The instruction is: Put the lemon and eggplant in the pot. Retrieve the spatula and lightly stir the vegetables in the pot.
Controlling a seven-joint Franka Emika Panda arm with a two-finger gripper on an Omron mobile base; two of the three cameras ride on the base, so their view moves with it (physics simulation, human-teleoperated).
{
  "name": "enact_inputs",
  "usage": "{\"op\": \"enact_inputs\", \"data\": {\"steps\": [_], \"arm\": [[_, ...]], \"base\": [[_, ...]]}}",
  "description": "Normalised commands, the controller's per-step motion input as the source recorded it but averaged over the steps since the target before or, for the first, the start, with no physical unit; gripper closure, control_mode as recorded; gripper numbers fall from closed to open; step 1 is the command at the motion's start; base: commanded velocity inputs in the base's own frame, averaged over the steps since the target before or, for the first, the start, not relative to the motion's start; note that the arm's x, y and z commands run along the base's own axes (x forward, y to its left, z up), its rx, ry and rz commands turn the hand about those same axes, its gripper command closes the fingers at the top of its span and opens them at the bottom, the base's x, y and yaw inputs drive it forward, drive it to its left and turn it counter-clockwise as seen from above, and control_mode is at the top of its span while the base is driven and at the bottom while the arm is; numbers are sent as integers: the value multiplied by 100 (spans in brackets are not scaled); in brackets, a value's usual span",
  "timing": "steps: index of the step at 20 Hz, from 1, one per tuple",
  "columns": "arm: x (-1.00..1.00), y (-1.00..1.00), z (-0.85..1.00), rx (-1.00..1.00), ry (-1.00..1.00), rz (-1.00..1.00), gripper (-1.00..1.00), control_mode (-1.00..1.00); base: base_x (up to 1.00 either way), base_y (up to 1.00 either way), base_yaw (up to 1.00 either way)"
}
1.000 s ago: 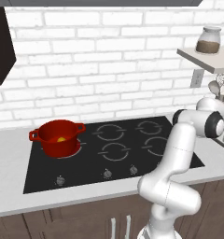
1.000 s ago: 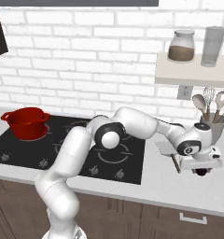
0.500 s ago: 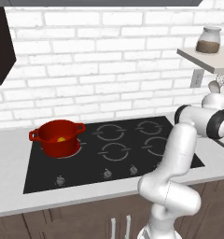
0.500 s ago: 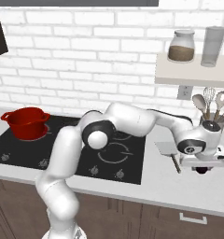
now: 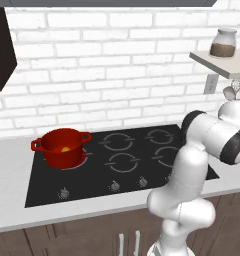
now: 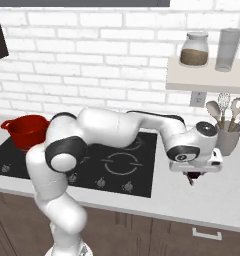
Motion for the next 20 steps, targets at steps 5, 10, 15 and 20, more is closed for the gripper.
{"op": "enact_inputs", "data": {"steps": [5,10,15,20], "arm": [[0,100,43,0,0,0,100,-100],[0,100,47,0,0,0,100,-100],[0,100,35,0,0,0,100,-100],[3,100,25,0,2,0,100,-100]], "base": [[0,0,0],[0,0,0],[0,0,0],[0,0,0]]}}
